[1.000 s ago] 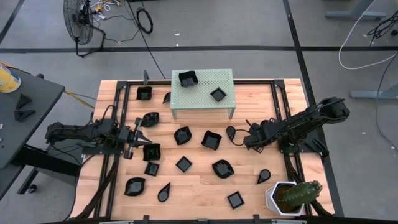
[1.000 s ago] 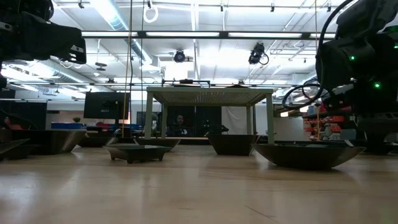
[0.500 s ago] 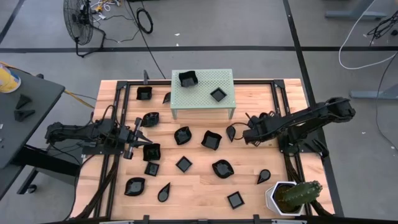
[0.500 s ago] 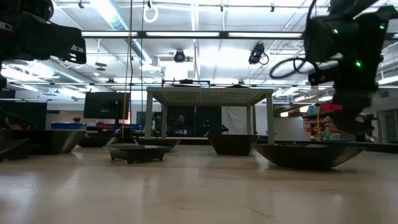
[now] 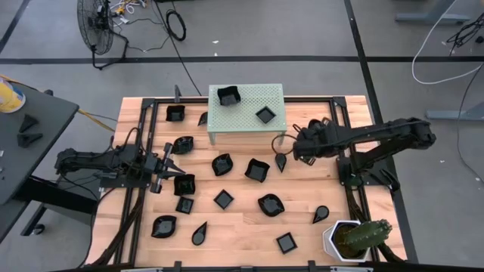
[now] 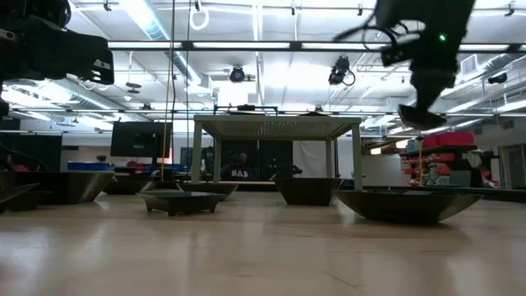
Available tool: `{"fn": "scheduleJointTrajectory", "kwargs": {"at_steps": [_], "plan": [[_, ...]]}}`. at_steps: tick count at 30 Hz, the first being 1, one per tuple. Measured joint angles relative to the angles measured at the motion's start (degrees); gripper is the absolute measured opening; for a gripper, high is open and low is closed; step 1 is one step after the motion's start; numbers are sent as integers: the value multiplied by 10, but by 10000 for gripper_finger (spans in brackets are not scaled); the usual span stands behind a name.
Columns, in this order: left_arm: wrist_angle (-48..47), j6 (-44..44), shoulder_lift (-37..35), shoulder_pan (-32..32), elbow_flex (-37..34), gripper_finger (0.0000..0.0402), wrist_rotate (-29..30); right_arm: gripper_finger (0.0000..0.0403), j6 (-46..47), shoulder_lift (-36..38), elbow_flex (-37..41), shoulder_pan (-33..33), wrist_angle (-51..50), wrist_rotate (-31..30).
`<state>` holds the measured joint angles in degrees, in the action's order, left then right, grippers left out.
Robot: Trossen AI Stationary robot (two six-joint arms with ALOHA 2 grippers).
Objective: Pick & Place Mini shaped plates
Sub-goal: Put the leaf shaped plate on the shelf
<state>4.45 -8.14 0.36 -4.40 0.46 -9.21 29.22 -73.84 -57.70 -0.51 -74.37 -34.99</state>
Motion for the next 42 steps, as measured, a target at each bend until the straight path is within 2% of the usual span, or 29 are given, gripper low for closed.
{"fn": "scheduleJointTrajectory", "kwargs": {"at_steps": [5,11,17,24,28,33,37,42], "plan": [[0,0,0,0,0,23,0,0,-145,-20,-82,43,1,-7],[0,0,0,0,0,23,0,0,-277,-45,-173,96,20,-35],[0,0,0,0,0,23,0,0,-475,-52,-233,140,110,-47],[0,0,0,0,0,23,0,0,-684,-52,-241,175,240,-44],[0,0,0,0,0,23,0,0,-808,-52,-241,188,282,-8],[0,0,0,0,0,23,0,0,-976,-56,-241,214,308,78],[0,0,0,0,0,23,0,0,-1023,-66,-241,232,327,116],[0,0,0,0,0,23,0,0,-1048,-94,-241,251,332,118]]}}
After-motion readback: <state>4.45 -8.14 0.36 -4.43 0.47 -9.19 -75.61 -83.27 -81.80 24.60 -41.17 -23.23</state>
